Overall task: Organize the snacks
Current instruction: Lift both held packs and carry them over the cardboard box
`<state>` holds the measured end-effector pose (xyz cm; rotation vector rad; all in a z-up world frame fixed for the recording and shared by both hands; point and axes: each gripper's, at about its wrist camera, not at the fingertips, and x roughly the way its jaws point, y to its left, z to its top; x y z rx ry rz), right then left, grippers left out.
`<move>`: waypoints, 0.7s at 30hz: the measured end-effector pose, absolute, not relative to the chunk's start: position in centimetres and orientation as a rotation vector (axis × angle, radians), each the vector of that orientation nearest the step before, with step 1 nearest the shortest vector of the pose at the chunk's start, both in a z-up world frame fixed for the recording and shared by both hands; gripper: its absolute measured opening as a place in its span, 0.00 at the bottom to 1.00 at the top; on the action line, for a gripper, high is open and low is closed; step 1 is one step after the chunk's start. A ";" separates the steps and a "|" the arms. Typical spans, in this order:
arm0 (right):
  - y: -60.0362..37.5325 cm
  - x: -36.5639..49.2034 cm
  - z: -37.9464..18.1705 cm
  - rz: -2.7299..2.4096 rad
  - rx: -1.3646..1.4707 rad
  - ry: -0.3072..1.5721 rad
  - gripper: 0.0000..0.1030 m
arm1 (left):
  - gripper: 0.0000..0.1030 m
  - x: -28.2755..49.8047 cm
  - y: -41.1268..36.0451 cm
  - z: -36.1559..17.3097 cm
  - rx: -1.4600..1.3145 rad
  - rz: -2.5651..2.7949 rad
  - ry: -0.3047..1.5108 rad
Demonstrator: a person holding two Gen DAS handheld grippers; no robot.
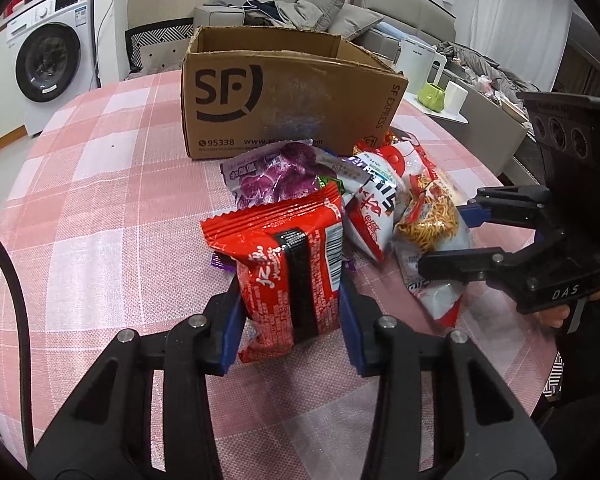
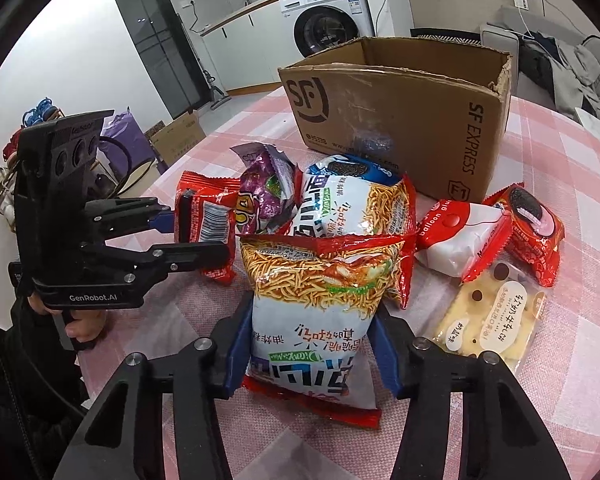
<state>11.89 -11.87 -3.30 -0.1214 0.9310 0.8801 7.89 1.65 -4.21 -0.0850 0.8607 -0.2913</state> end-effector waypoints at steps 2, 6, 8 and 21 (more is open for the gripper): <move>-11.8 11.7 -3.2 0.888 -0.127 0.925 0.50 | 0.38 7.8 1.6 -4.0 -0.082 -0.294 0.855; -11.7 11.5 -2.9 0.892 -0.127 0.918 0.50 | 0.38 7.5 1.7 -3.6 -0.079 -0.297 0.840; -11.9 11.5 -2.7 0.892 -0.126 0.914 0.50 | 0.38 7.4 1.7 -3.4 -0.079 -0.295 0.835; -14.3 11.6 -0.5 0.853 -0.044 0.847 0.50 | 0.38 6.4 1.7 -1.5 -0.092 -0.283 0.781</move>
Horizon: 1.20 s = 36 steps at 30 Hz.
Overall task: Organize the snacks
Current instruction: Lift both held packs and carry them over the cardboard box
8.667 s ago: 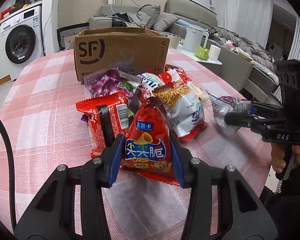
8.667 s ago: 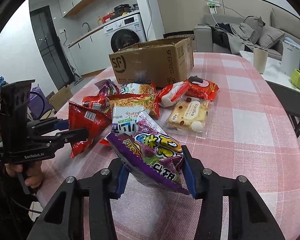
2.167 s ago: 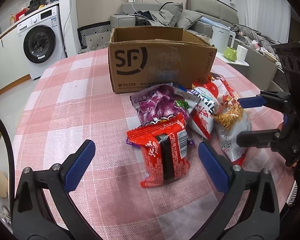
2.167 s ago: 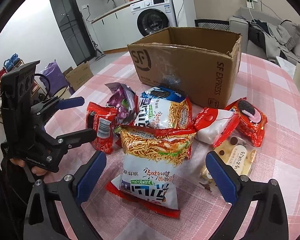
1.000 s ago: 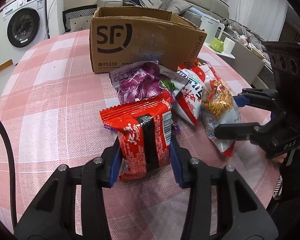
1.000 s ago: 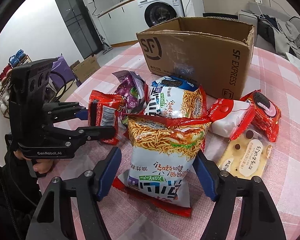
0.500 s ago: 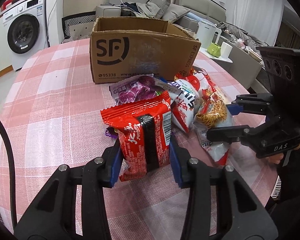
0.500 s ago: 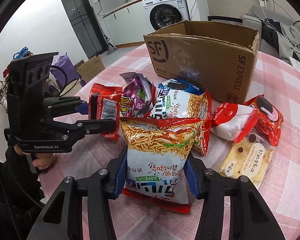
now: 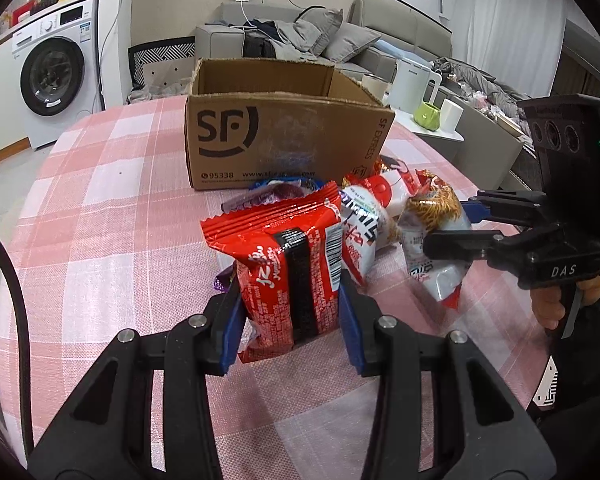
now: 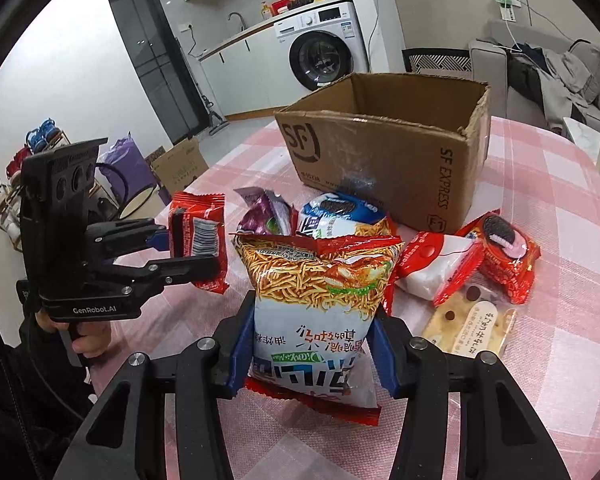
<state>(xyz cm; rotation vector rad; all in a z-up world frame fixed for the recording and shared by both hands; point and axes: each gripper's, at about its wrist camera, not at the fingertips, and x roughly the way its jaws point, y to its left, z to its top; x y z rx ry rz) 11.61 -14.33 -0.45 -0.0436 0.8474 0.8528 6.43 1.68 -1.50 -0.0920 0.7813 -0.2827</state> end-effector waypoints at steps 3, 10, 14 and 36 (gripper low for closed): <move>-15.0 11.5 0.0 0.840 -0.028 0.835 0.50 | 0.38 6.3 1.6 -1.0 -0.091 -0.281 0.770; -15.9 11.9 1.1 0.796 0.003 0.805 0.50 | 0.38 6.4 1.4 0.0 -0.093 -0.262 0.748; -16.5 12.1 1.9 0.767 0.026 0.785 0.50 | 0.38 6.8 1.3 0.7 -0.090 -0.250 0.729; -17.6 15.0 7.1 0.627 0.150 0.659 0.50 | 0.38 10.7 0.0 6.6 -0.057 -0.206 0.620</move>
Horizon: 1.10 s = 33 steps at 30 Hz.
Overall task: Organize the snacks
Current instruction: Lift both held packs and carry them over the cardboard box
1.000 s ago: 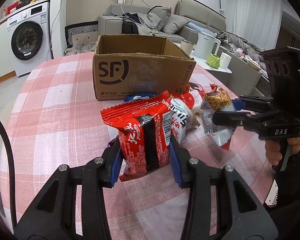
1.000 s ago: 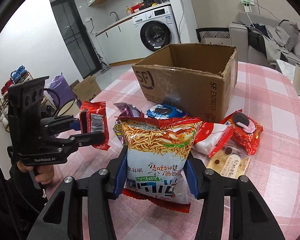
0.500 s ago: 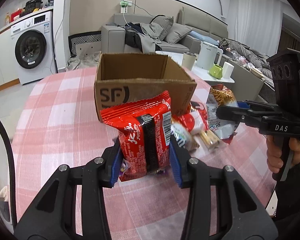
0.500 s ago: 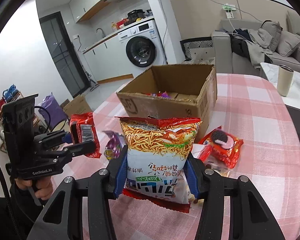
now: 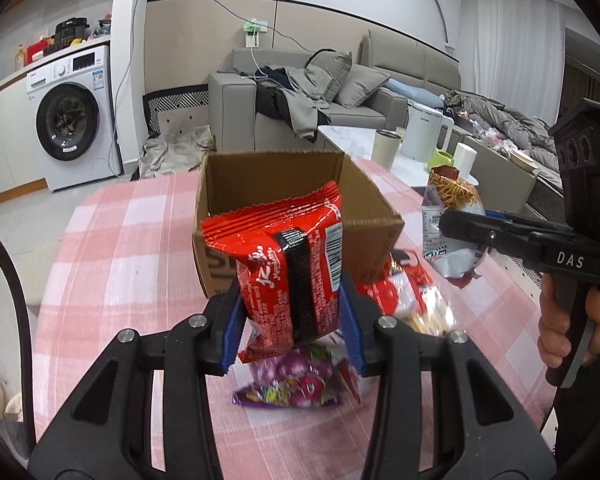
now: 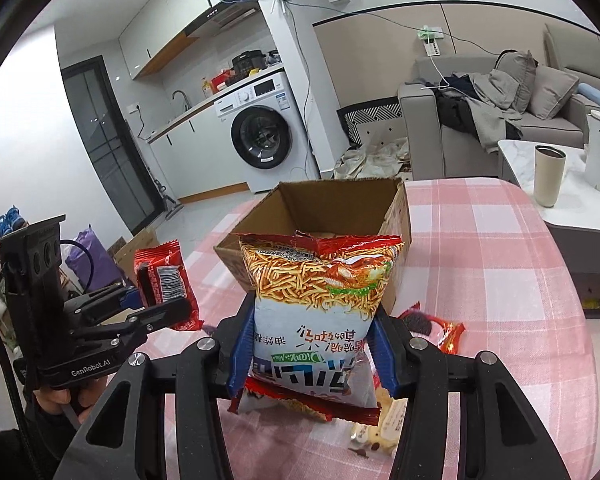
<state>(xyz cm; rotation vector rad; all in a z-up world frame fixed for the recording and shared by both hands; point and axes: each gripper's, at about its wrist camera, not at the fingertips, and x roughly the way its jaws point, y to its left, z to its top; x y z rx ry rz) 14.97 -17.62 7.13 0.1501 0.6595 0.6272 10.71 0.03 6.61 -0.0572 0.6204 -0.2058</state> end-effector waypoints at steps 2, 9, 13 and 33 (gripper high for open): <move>-17.5 15.3 7.6 0.623 0.156 0.647 0.50 | 0.38 11.3 0.2 7.1 -0.055 -0.199 0.611; -16.6 16.4 8.6 0.609 0.155 0.614 0.50 | 0.38 12.9 0.6 8.3 -0.062 -0.177 0.580; -16.0 17.1 9.1 0.606 0.156 0.596 0.50 | 0.38 14.1 1.1 8.7 -0.070 -0.164 0.576; -14.2 21.7 8.7 0.587 0.198 0.585 0.50 | 0.38 21.9 0.8 7.2 -0.066 -0.119 0.601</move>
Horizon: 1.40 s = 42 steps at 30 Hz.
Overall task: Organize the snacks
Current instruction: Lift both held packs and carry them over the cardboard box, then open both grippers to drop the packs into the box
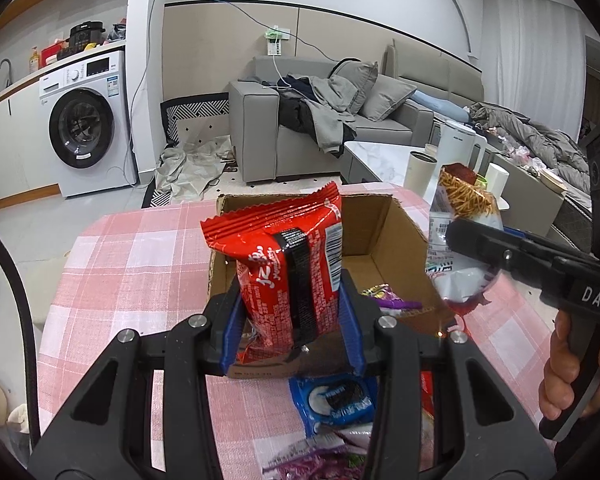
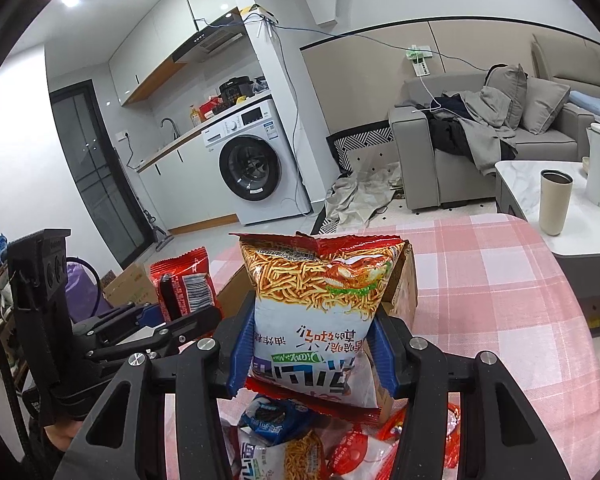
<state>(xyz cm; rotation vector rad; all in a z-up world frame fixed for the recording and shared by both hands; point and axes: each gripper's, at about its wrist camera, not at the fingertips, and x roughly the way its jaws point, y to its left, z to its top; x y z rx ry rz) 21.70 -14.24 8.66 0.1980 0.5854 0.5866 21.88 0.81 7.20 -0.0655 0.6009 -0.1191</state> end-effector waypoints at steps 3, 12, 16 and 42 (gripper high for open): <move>-14.1 22.2 8.5 0.581 0.202 0.580 0.50 | 0.38 22.8 0.8 7.1 -0.065 -0.117 0.603; -13.6 24.2 7.7 0.592 0.247 0.589 0.50 | 0.38 25.2 1.7 5.9 -0.071 -0.105 0.608; -13.1 24.8 7.3 0.593 0.249 0.597 0.50 | 0.38 26.4 1.7 5.5 -0.066 -0.102 0.612; -13.5 23.8 7.8 0.594 0.167 0.594 0.95 | 0.98 23.1 2.2 4.8 -0.057 -0.067 0.600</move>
